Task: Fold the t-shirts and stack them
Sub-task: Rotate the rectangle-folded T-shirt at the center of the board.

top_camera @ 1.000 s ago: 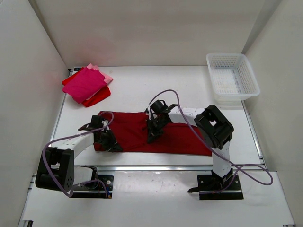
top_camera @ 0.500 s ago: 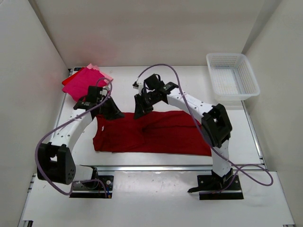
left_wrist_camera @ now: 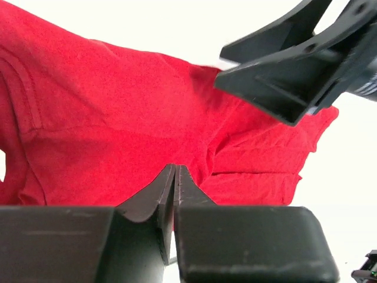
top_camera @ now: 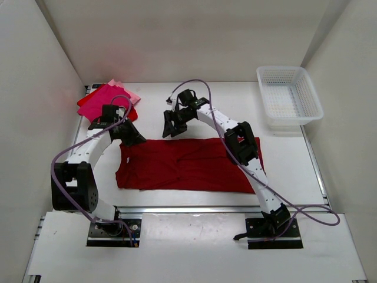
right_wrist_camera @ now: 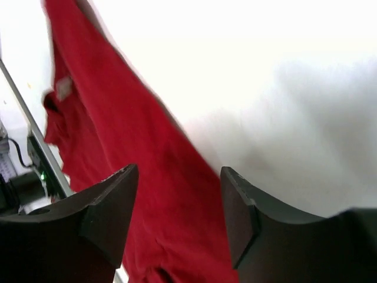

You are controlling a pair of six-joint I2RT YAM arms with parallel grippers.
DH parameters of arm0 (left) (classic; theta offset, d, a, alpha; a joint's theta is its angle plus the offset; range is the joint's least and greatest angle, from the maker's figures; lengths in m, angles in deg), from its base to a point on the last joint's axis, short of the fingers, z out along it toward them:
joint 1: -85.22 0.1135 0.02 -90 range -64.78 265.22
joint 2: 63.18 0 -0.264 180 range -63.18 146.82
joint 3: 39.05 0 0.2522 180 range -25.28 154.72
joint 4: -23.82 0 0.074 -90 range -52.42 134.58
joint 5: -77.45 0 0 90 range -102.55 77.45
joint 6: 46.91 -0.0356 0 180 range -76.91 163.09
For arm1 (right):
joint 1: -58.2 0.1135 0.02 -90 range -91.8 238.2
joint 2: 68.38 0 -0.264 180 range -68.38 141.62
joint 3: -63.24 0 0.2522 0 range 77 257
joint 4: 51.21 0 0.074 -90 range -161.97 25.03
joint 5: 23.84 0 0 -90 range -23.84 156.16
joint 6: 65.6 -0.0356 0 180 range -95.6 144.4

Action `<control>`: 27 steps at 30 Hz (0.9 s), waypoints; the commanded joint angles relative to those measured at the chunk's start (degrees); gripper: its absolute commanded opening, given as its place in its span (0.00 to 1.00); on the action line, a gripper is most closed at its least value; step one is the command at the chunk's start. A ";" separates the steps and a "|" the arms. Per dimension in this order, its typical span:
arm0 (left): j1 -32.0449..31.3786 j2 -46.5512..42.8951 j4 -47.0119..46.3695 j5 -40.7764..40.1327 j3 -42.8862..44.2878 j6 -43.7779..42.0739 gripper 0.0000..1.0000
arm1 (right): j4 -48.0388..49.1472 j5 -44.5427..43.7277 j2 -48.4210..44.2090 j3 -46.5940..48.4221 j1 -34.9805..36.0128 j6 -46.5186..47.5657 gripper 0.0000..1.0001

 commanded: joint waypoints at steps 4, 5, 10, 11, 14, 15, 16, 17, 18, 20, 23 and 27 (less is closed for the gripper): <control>0.31 -2.00 -2.94 0.07 -0.85 -2.04 0.15 | 3.40 1.26 5.33 6.75 2.10 0.06 0.58; 0.22 -1.91 -3.20 -0.02 -0.67 -2.04 0.16 | 3.48 1.69 6.21 6.40 3.41 -0.11 0.58; 0.31 -1.73 -4.25 0.59 1.53 -1.16 0.16 | 3.48 4.50 7.54 5.08 7.81 1.38 0.58; 0.66 -1.56 -4.34 0.77 1.88 -1.34 0.16 | 4.01 5.38 7.62 5.07 8.51 0.95 0.58; 0.57 -1.47 -4.52 1.47 1.54 -1.16 0.16 | 5.50 8.02 8.59 6.30 9.22 0.07 0.47; 0.75 -1.38 -4.52 1.30 1.71 -1.34 0.16 | 5.85 8.03 9.03 7.18 9.14 -0.63 0.44; 0.66 -1.82 -4.78 1.47 1.19 -1.25 0.16 | 6.03 7.68 9.21 7.53 8.79 -1.08 0.37; 1.10 -2.17 -5.13 1.65 0.74 -1.25 0.16 | 6.03 7.59 9.73 8.93 8.00 -1.52 0.24; 0.66 -2.26 -5.22 1.74 0.65 -1.25 0.16 | 5.68 7.50 10.87 10.68 7.56 -2.56 0.18; 0.49 -2.26 -5.13 2.35 0.65 -1.16 0.17 | 5.51 7.24 12.28 14.71 5.54 -4.59 0.06; -0.74 -1.91 -5.22 2.97 1.27 -1.25 0.17 | 1.39 4.88 18.60 29.44 0.97 -9.07 0.00; -4.16 -0.60 -4.61 1.30 2.76 -1.78 0.17 | -0.99 -2.05 17.57 30.92 -7.82 -12.68 0.00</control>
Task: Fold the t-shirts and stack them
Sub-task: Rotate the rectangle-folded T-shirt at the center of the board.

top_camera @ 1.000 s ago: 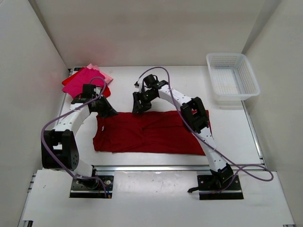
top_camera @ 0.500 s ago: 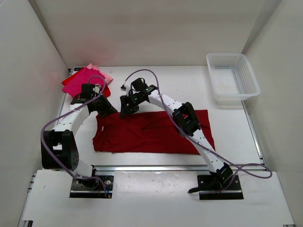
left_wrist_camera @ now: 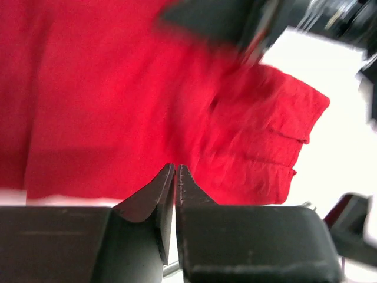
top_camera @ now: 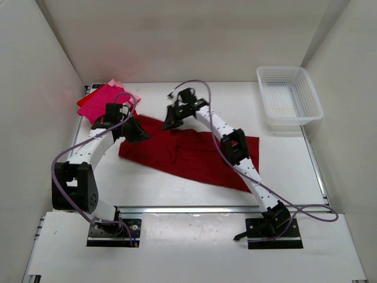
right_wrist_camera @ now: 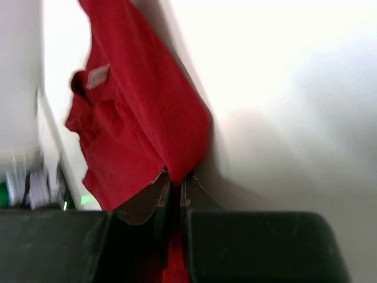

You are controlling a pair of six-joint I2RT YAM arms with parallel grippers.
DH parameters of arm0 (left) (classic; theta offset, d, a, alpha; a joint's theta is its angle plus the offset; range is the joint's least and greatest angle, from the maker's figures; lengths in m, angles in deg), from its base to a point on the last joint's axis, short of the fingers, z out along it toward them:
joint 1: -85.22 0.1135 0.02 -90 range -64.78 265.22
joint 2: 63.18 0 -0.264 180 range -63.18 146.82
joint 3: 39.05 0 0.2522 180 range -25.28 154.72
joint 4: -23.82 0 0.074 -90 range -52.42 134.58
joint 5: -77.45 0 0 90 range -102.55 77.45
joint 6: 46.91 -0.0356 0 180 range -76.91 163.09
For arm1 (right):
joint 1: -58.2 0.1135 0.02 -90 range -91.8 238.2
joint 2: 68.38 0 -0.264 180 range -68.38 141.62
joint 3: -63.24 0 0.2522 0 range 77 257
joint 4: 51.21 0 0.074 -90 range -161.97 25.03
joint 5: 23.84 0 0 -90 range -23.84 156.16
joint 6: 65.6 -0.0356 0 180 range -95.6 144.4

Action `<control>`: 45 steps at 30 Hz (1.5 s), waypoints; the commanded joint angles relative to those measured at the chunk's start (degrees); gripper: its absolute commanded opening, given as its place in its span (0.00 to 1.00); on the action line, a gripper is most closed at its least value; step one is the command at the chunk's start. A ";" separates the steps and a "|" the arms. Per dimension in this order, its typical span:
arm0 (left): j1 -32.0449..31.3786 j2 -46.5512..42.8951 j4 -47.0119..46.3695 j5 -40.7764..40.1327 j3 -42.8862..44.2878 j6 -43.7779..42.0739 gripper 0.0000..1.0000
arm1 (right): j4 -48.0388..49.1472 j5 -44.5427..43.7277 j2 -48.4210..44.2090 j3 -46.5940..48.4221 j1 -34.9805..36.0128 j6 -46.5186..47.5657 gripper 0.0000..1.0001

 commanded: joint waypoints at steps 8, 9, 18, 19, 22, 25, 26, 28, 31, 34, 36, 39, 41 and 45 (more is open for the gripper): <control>-12.12 2.74 1.00 -3.71 0.25 0.08 0.22 | -14.36 -26.72 -13.98 3.90 -18.27 -3.19 0.52; -13.09 2.75 0.47 -3.71 -1.59 1.39 0.23 | -15.41 -28.05 -15.22 3.90 -18.54 -3.02 0.66; -37.51 8.36 -21.36 1.29 -10.83 23.95 0.40 | -29.01 -35.71 -32.96 3.81 -26.10 3.66 0.73; -38.06 8.98 -23.77 1.48 -12.23 25.64 0.42 | -31.31 -37.19 -34.38 3.55 -26.28 3.75 0.72; -41.48 12.05 -29.76 1.56 -13.56 30.92 0.51 | -31.69 -37.22 -42.38 -1.18 -27.33 3.39 0.72; -45.61 13.90 -34.75 -0.80 -12.51 35.93 0.55 | -32.03 -38.08 -49.23 -6.28 -26.55 3.39 0.72; -47.02 15.21 -35.56 -1.33 -11.38 37.77 0.56 | -32.12 -39.39 -52.29 -9.51 -25.94 3.05 0.72; -49.92 18.38 -37.14 -2.21 -8.48 40.24 0.54 | -32.30 -41.51 -58.09 -17.15 -23.48 3.13 0.72; -53.09 24.01 -40.21 -1.95 -5.83 45.34 0.50 | -29.85 -43.53 -64.86 -27.79 -20.93 2.61 0.73; -54.93 28.48 -43.03 -3.18 -3.82 50.35 0.46 | -25.11 -44.77 -73.03 -39.73 -20.04 2.96 0.72; -55.82 30.51 -41.90 -4.14 -0.67 50.62 0.43 | -16.96 -39.97 -78.83 -49.21 -21.53 2.35 0.72; -58.01 34.63 -38.91 -6.17 5.40 50.71 0.41 | -9.99 -32.14 -87.71 -63.55 -25.92 -0.21 0.72; -57.76 36.49 -38.73 -7.04 7.53 51.67 0.26 | -6.82 -30.35 -91.51 -69.55 -27.51 -1.17 0.72; -56.62 36.33 -37.77 -6.08 8.24 50.37 0.04 | -8.30 -31.67 -93.10 -71.77 -27.07 -0.03 0.72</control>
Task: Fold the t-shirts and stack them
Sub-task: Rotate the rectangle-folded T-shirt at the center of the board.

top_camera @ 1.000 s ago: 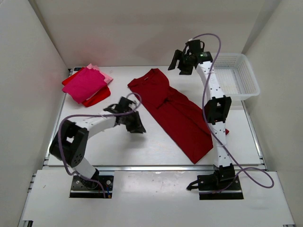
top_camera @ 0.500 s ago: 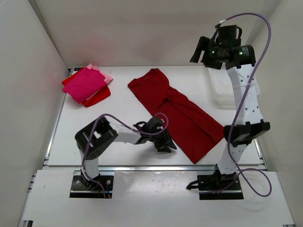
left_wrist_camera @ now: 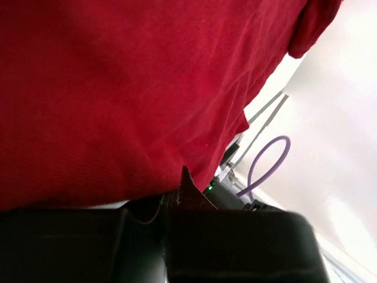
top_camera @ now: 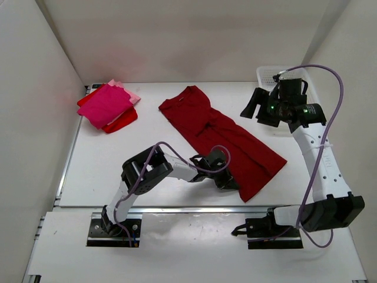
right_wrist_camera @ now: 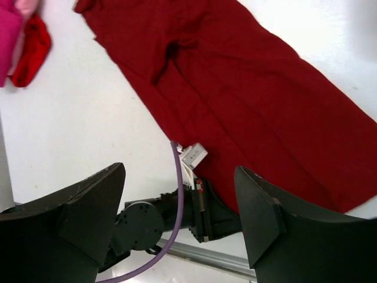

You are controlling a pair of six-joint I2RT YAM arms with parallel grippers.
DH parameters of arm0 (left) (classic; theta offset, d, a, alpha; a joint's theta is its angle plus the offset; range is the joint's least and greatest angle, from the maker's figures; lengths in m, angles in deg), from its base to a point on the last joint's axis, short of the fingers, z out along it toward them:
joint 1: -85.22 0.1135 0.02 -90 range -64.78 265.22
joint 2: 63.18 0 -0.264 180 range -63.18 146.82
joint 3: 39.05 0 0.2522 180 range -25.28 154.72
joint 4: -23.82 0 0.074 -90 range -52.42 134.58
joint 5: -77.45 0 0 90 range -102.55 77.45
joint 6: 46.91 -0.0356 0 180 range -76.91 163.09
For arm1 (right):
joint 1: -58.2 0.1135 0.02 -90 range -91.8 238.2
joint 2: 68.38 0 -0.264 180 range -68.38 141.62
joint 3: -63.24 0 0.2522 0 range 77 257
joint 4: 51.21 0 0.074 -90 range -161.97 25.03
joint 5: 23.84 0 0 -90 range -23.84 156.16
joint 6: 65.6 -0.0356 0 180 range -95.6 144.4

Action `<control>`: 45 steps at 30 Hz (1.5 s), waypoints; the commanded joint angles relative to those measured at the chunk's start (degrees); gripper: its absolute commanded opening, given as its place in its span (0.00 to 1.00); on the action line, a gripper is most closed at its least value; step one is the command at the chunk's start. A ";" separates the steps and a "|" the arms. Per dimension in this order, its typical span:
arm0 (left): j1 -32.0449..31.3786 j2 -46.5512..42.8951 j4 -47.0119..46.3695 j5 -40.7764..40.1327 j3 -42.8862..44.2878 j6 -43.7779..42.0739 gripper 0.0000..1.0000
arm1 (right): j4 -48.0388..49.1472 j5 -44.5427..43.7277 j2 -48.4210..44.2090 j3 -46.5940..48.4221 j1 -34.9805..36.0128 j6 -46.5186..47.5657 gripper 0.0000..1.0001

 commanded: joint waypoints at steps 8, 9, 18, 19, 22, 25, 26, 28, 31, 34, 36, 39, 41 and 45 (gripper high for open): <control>17.89 -27.25 11.19 4.81 -28.50 -17.35 0.01 | 9.90 6.16 -7.68 -17.21 2.14 -1.25 0.72; 22.10 -31.47 13.74 7.17 -32.79 -20.60 0.06 | 10.77 6.25 -8.13 -20.11 2.48 -0.82 0.72; 32.51 -41.53 38.55 6.59 -28.28 -41.45 0.98 | 15.61 10.64 -4.63 -30.77 3.37 0.23 0.72; 33.04 -41.96 39.33 6.06 -27.83 -41.64 0.99 | 16.13 10.91 -4.70 -31.04 3.28 0.67 0.71; 38.57 -44.78 39.96 0.97 -25.63 -42.08 0.95 | 17.28 11.61 -3.30 -32.35 3.63 1.38 0.50; 44.46 -43.73 33.06 -0.80 -23.43 -39.36 0.69 | 18.69 12.49 -2.69 -34.37 4.07 1.20 0.00; 45.95 -42.42 29.97 -0.89 -23.52 -36.39 0.58 | 19.30 13.62 -2.51 -34.64 3.90 1.55 0.00; 47.71 -38.38 19.00 2.08 -22.64 -31.55 0.20 | 20.26 13.55 -3.12 -36.48 5.21 1.11 0.00; 46.76 -29.07 17.11 -2.63 -14.13 -29.77 0.02 | 20.71 13.19 -4.35 -38.67 6.62 0.59 0.00; 47.28 -19.05 16.93 -3.88 -3.33 -30.92 0.31 | 21.15 14.16 -5.67 -40.53 6.97 -0.12 0.00; 47.98 -10.90 17.63 -4.14 3.87 -28.99 0.40 | 20.97 14.16 -6.63 -41.50 7.32 -0.82 0.00; 48.07 -2.70 20.09 -5.81 12.66 -28.37 0.58 | 19.66 13.64 -7.60 -41.67 8.28 -1.17 0.00; 47.63 2.22 25.34 -7.48 20.23 -29.77 0.48 | 19.40 14.24 -8.31 -41.50 8.11 -1.61 0.00; 46.66 12.77 33.71 -9.95 37.02 -31.97 0.24 | 19.22 14.51 -8.92 -41.84 8.11 -2.14 0.00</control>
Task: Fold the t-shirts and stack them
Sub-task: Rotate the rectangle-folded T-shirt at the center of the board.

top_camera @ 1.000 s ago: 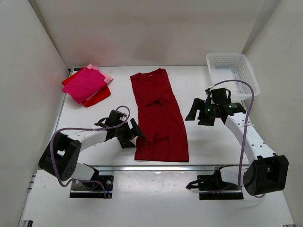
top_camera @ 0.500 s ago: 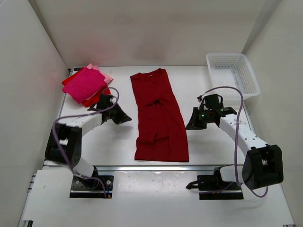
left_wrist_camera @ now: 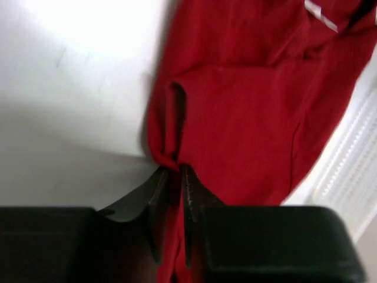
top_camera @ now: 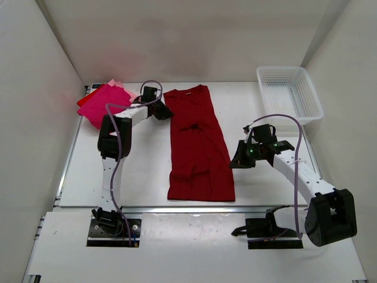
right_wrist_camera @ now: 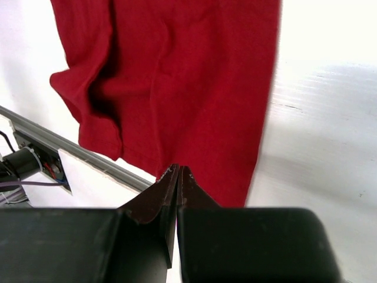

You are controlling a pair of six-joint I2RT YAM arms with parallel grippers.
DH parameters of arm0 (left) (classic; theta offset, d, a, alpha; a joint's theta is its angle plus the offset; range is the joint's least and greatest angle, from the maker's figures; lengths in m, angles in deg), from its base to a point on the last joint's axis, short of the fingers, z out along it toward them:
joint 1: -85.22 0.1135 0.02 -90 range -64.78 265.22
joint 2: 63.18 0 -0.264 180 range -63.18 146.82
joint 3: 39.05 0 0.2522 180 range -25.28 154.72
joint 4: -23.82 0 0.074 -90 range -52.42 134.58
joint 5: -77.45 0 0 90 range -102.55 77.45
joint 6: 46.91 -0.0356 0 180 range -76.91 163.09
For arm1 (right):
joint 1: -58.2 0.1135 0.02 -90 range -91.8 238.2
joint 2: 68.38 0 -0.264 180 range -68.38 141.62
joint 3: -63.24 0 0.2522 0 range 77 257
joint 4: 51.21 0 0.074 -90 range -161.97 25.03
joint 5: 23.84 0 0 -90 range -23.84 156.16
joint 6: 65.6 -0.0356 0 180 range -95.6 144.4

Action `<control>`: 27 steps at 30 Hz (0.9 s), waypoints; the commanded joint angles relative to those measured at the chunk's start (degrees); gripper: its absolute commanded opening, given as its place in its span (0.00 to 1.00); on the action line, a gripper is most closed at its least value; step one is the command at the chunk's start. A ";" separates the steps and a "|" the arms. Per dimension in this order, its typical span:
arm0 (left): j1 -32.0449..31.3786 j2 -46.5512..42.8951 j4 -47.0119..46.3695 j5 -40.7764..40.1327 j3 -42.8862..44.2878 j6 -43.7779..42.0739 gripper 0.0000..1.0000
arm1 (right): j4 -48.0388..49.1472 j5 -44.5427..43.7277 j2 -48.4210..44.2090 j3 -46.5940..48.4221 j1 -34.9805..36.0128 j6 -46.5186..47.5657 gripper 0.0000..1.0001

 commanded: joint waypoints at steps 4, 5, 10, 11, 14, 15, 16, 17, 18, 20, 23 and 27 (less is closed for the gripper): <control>-1.35 12.02 12.30 -3.90 26.36 -0.86 0.17 | 0.72 0.54 -1.10 0.78 0.35 -1.02 0.01; -1.27 15.44 14.74 -3.20 30.00 -0.69 0.19 | 1.07 0.54 -1.01 0.17 0.44 -1.20 0.02; -0.74 23.47 34.75 -0.47 55.84 -4.70 0.96 | 0.99 2.30 -0.66 -2.03 -1.14 -0.32 0.35; -0.83 23.56 37.06 -1.95 58.66 -7.95 0.98 | 0.90 2.22 -1.27 -2.73 -0.97 0.03 0.39; -1.97 22.17 50.07 -7.22 65.26 -16.56 0.98 | 2.04 2.91 -2.67 -5.63 -0.61 -0.58 0.42; -2.84 19.46 53.57 -9.67 64.06 -19.03 0.96 | 1.96 3.27 -3.20 -7.21 -0.61 -0.85 0.42; -3.72 17.78 56.83 -11.00 63.79 -20.10 0.86 | 3.09 4.49 -3.90 -9.05 -0.44 -1.89 0.42; -4.17 17.68 58.86 -11.80 65.70 -22.37 0.75 | 4.40 5.37 -4.43 -10.20 -0.26 -2.42 0.42; -5.13 15.59 61.58 -13.37 64.93 -24.22 0.67 | 4.94 6.16 -5.22 -11.95 0.17 -3.91 0.42; -6.01 14.26 64.86 -14.43 65.28 -26.16 0.19 | 7.30 7.30 -6.02 -14.77 1.58 -6.20 0.42; -6.11 6.18 63.55 -12.52 52.82 -27.31 0.00 | 8.81 6.96 -6.81 -17.15 4.21 -8.49 0.42; 0.28 -6.27 56.54 -2.33 41.42 -23.47 0.00 | 8.99 6.35 -6.63 -17.42 3.34 -8.85 0.43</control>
